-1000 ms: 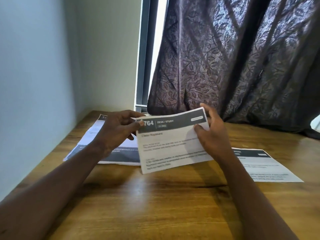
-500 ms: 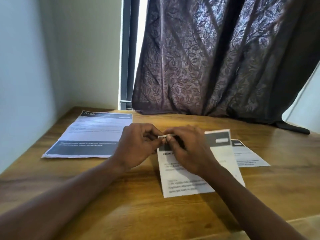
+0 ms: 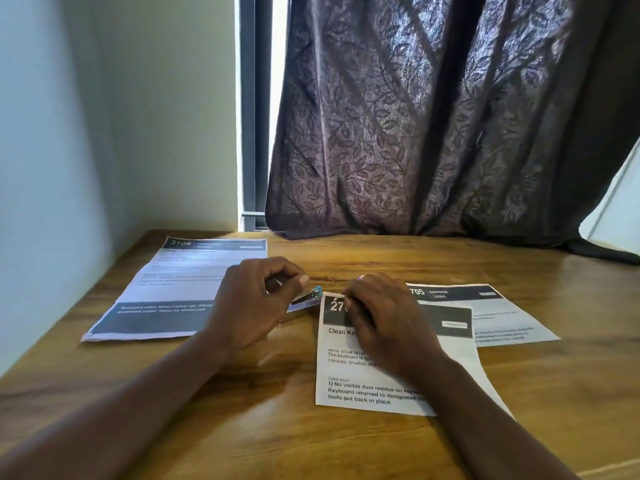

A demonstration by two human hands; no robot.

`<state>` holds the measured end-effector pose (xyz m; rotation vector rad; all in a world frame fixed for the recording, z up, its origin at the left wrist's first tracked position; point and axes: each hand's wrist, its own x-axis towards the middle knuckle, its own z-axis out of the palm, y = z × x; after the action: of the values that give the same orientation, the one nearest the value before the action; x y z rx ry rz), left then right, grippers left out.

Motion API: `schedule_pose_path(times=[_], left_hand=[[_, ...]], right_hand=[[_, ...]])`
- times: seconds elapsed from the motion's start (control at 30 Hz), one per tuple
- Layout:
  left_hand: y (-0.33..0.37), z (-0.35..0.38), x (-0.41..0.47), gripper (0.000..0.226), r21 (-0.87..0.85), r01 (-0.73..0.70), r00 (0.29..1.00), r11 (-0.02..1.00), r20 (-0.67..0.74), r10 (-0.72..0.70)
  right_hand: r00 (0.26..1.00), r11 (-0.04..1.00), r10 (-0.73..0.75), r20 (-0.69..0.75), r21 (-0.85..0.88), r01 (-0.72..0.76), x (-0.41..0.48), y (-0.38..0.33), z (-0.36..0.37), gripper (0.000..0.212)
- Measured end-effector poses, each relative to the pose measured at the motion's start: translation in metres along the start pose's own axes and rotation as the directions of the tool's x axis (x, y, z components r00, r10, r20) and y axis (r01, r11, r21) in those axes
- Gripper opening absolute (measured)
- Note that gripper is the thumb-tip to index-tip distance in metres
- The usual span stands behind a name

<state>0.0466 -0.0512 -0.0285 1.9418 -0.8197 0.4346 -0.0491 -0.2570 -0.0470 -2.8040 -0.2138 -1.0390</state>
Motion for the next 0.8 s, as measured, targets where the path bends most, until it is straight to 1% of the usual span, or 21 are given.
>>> schedule_pose_path(times=[0.07, 0.13, 0.17, 0.23, 0.3, 0.37, 0.43, 0.5, 0.53, 0.57, 0.6, 0.63, 0.67, 0.7, 0.73, 0.8], left_hand=[[-0.003, -0.002, -0.001, 0.012, 0.151, -0.04, 0.999, 0.988, 0.001, 0.04], [-0.004, -0.002, -0.002, 0.025, 0.264, -0.057, 0.998, 0.963, 0.052, 0.044], [-0.005, -0.001, -0.003, 0.032, 0.319, -0.079, 0.995, 0.944, 0.085, 0.054], [-0.004, 0.003, -0.003, 0.043, 0.434, -0.143, 0.984, 0.889, 0.154, 0.083], [-0.004, 0.01, -0.004, 0.051, 0.527, -0.181, 0.973, 0.831, 0.217, 0.074], [-0.006, 0.014, -0.003, 0.051, 0.541, -0.176, 0.969, 0.822, 0.244, 0.047], [-0.009, 0.014, -0.001, 0.043, 0.502, -0.169, 0.969, 0.848, 0.24, 0.051], [-0.008, 0.011, 0.0, 0.03, 0.396, -0.129, 0.981, 0.909, 0.185, 0.059], [-0.007, 0.009, 0.001, 0.024, 0.296, -0.094, 0.989, 0.951, 0.136, 0.055], [-0.006, 0.007, 0.003, 0.019, 0.162, -0.052, 0.995, 0.985, 0.095, 0.037], [-0.005, 0.005, 0.005, 0.015, 0.006, 0.001, 0.996, 1.0, 0.085, -0.001], [-0.005, 0.001, 0.006, 0.013, -0.147, 0.063, 0.993, 0.987, 0.113, -0.046], [-0.006, -0.002, 0.008, 0.015, -0.257, 0.122, 0.984, 0.959, 0.161, -0.082], [-0.007, -0.007, 0.01, 0.017, -0.31, 0.168, 0.971, 0.936, 0.214, -0.104], [-0.01, -0.01, 0.01, 0.018, -0.32, 0.199, 0.958, 0.926, 0.264, -0.115], [-0.014, -0.016, 0.011, 0.017, -0.287, 0.228, 0.936, 0.93, 0.327, -0.129]], right_hand=[[0.999, 0.994, 0.047, 0.009, 0.094, -0.048, 0.001, 0.0, 0.002, 0.015], [0.997, 0.974, 0.075, 0.026, 0.212, -0.079, 0.002, 0.0, 0.004, 0.019], [0.997, 0.967, 0.074, 0.027, 0.244, -0.078, 0.003, 0.0, 0.005, 0.019], [0.997, 0.955, 0.071, 0.018, 0.288, -0.073, 0.002, 0.001, 0.006, 0.017], [0.998, 0.95, 0.068, -0.006, 0.305, -0.063, 0.0, 0.003, 0.007, 0.013], [0.997, 0.95, 0.071, -0.016, 0.306, -0.062, 0.0, 0.003, 0.007, 0.011], [0.997, 0.956, 0.079, -0.019, 0.285, -0.07, 0.002, 0.004, 0.006, 0.013], [0.996, 0.964, 0.079, -0.033, 0.257, -0.068, 0.002, 0.003, 0.006, 0.014], [0.996, 0.965, 0.08, -0.043, 0.254, -0.067, 0.002, 0.003, 0.006, 0.014], [0.995, 0.963, 0.086, -0.049, 0.258, -0.07, 0.002, 0.003, 0.005, 0.012], [0.994, 0.961, 0.095, -0.047, 0.264, -0.079, 0.002, 0.003, 0.004, 0.012], [0.994, 0.959, 0.106, -0.041, 0.267, -0.092, 0.002, 0.002, 0.004, 0.012], [0.993, 0.959, 0.116, -0.035, 0.265, -0.103, 0.002, 0.001, 0.004, 0.013], [0.992, 0.96, 0.123, -0.033, 0.259, -0.11, 0.002, 0.002, 0.004, 0.014], [0.992, 0.961, 0.124, -0.034, 0.253, -0.111, 0.001, 0.002, 0.004, 0.014], [0.992, 0.965, 0.125, -0.032, 0.237, -0.114, 0.001, 0.001, 0.003, 0.013]])
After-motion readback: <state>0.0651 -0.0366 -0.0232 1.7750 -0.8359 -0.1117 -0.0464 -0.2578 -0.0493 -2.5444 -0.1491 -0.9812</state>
